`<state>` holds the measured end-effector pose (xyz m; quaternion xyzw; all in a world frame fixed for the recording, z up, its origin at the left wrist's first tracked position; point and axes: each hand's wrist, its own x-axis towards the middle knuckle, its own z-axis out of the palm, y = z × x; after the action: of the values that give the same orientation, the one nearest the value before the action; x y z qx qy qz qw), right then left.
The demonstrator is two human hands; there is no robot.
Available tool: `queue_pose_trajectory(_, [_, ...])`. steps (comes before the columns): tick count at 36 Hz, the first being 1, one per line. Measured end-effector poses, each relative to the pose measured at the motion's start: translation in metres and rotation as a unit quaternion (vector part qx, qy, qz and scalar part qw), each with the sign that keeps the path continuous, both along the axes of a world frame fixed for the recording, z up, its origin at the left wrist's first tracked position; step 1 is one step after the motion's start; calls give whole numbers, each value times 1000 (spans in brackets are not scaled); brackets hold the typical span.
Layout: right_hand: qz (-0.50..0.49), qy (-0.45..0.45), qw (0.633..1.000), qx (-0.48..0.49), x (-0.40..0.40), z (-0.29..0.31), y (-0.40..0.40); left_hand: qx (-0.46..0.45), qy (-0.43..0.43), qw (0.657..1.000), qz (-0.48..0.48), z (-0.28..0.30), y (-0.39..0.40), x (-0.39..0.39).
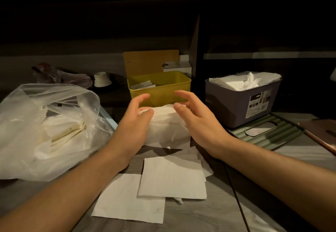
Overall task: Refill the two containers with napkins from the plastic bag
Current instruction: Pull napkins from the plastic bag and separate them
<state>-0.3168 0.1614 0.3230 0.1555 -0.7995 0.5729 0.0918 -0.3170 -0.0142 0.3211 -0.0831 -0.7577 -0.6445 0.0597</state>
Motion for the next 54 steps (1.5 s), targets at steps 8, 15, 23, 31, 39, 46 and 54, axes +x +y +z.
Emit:
queue_pose_trajectory(8, [-28,0,1000,-13,-5,-5,2,-96,18,985,-146,1,-8,0])
queue_pose_trajectory(15, [76,-18,997,-8,-4,-1,12,-109,48,989,-85,-3,-12,1])
queue_pose_trajectory(23, [-1,231,956,182,-5,-8,24,-48,38,997,-44,-5,-15,-3])
queue_pose_trajectory(31, [-64,219,932,283,-3,-13,27,-39,23,997,-59,-6,-16,-4])
queue_pose_trajectory(39, [-56,191,938,283,-5,-12,26,-40,10,996,-75,-6,-17,-3])
queue_pose_trajectory(46, [-56,187,960,202,-9,-10,18,-59,22,996,-67,-6,-16,-3])
queue_pose_trajectory(54, [83,15,987,139,-10,-6,15,-97,25,991,-94,-6,-19,-3])
